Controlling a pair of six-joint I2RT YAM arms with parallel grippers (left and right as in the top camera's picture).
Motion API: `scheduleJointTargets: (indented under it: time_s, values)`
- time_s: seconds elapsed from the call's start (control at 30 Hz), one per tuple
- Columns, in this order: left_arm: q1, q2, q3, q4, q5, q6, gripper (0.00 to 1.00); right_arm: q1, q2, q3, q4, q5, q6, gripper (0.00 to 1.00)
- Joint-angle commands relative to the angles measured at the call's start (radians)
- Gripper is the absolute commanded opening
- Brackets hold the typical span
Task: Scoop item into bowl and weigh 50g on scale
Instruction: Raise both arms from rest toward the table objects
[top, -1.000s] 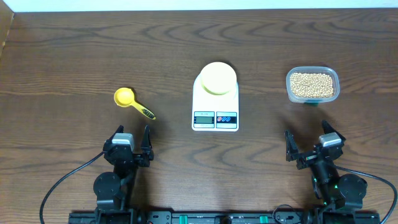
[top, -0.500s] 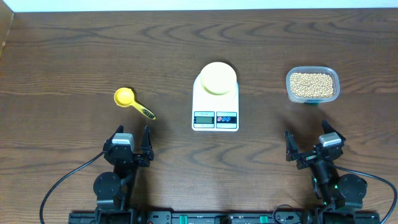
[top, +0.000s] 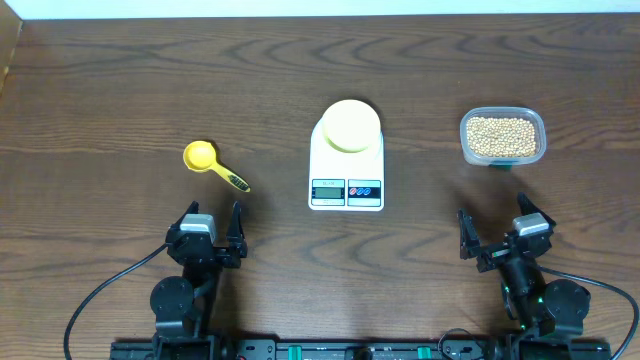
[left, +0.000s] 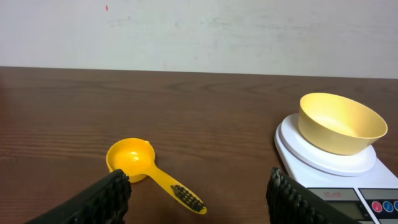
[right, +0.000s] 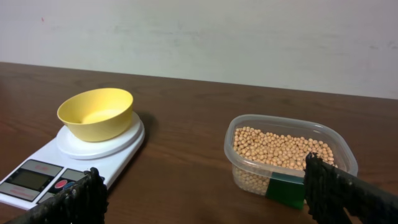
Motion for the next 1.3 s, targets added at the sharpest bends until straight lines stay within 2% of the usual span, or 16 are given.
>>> scheduleJointTargets:
  time_s: [0.0,0.87,1.0,1.1,1.27]
  values:
    - [0.004,-0.001,-0.030,-0.006,-0.008,-0.001,0.73,-0.003,0.000,-0.005,0.002,0.001,-0.013,0.99]
    - [0.004,0.000,-0.013,-0.006,-0.006,-0.024,0.73,-0.003,0.000,0.002,0.016,0.032,0.019,0.99]
    - [0.004,0.002,0.055,-0.006,-0.011,-0.024,0.73,-0.003,0.000,0.080,0.044,0.179,0.070,0.99]
    - [0.004,0.041,0.144,-0.006,-0.076,-0.024,0.73,-0.003,0.017,0.174,0.043,0.288,0.069,0.99]
    - [0.004,0.204,0.354,-0.006,-0.145,-0.023,0.73,-0.003,0.147,0.368,0.040,0.315,0.011,0.99]
